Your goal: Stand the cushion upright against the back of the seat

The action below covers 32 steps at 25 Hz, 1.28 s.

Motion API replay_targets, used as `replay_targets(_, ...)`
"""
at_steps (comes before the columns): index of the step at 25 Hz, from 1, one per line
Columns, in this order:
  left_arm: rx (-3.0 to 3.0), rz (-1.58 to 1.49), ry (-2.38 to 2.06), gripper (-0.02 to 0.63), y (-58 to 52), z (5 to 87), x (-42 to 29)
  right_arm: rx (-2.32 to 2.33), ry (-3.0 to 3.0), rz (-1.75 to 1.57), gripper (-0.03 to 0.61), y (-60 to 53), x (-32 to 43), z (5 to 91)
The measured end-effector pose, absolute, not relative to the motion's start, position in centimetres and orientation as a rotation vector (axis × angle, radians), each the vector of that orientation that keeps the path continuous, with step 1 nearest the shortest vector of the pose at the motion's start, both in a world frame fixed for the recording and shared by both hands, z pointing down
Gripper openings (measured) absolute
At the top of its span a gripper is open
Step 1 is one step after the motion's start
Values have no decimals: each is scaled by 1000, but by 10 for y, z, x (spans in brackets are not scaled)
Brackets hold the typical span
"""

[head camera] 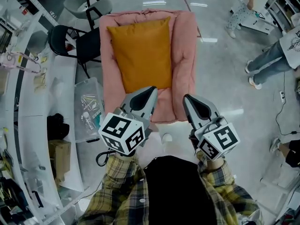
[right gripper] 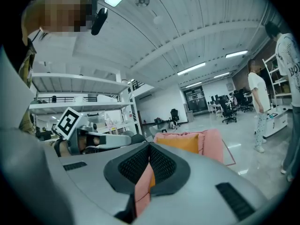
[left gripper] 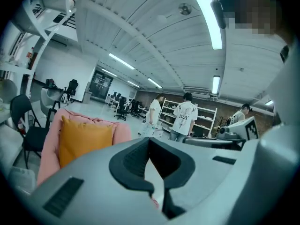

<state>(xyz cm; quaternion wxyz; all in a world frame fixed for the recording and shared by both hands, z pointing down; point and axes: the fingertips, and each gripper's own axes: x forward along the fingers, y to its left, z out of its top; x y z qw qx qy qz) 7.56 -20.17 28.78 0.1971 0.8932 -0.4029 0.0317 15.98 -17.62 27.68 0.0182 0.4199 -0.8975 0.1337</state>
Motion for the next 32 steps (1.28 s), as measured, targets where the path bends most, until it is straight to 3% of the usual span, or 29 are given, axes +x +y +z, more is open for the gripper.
replay_targets(10, 2465, 81, -1200, 3, -115, 282, 77, 1208, -2839, 367, 17, -133, 142, 271)
replay_targets(32, 2572, 97, -1102, 3, -127, 258, 18, 1297, -2838, 323, 17, -133, 66, 251)
